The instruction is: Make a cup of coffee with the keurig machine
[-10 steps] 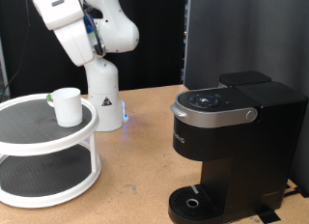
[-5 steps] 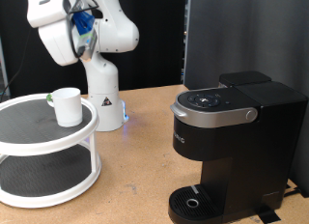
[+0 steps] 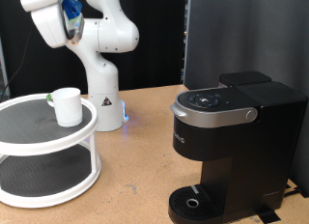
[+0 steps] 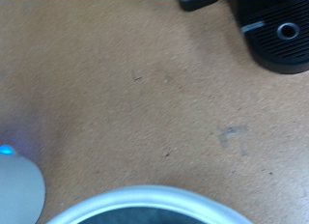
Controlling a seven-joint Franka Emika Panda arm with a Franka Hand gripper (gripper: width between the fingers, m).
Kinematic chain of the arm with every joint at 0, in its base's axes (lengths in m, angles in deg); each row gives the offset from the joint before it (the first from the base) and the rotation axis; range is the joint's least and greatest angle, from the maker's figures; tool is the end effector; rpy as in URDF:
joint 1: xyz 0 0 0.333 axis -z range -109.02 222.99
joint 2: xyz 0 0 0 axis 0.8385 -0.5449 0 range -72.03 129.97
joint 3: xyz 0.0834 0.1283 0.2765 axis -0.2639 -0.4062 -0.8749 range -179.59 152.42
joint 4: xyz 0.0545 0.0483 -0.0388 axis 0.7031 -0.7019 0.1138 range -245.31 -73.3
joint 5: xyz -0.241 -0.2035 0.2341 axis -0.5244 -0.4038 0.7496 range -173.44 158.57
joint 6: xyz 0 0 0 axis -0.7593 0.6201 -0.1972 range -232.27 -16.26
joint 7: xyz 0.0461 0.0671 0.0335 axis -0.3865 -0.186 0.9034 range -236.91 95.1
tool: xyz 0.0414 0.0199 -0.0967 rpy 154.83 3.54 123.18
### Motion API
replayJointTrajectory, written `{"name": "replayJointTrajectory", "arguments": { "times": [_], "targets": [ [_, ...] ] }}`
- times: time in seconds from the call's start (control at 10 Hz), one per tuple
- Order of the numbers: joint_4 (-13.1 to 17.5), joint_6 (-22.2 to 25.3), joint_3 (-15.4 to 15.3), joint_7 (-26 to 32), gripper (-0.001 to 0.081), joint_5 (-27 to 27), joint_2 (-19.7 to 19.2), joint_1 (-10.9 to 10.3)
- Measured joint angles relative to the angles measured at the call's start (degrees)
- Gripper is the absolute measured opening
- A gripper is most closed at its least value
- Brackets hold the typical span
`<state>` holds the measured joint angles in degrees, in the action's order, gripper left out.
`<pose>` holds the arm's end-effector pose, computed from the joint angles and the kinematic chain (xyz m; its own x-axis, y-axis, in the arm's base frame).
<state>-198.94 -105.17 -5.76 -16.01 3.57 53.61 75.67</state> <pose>0.3553 -0.1596 0.5082 0.8826 0.4695 0.0258 0.4431 -0.8121 -0.3796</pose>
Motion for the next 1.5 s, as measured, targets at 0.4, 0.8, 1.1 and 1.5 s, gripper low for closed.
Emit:
{"name": "replayJointTrajectory", "arguments": {
  "times": [0.4, 0.8, 1.1, 1.5],
  "targets": [
    [-1.11, 3.68, 0.51, -0.78, 0.0004, -1.04, 1.35, 0.40],
    [-2.04, 8.49, 3.14, 3.92, 0.0004, -6.75, 4.99, 2.63],
    [-3.45, 5.37, 4.63, 5.50, 0.0004, -8.91, 7.51, 3.90],
    [-5.39, -0.33, 2.90, 2.96, 0.0004, -16.52, 7.89, 4.22]
  ]
}}
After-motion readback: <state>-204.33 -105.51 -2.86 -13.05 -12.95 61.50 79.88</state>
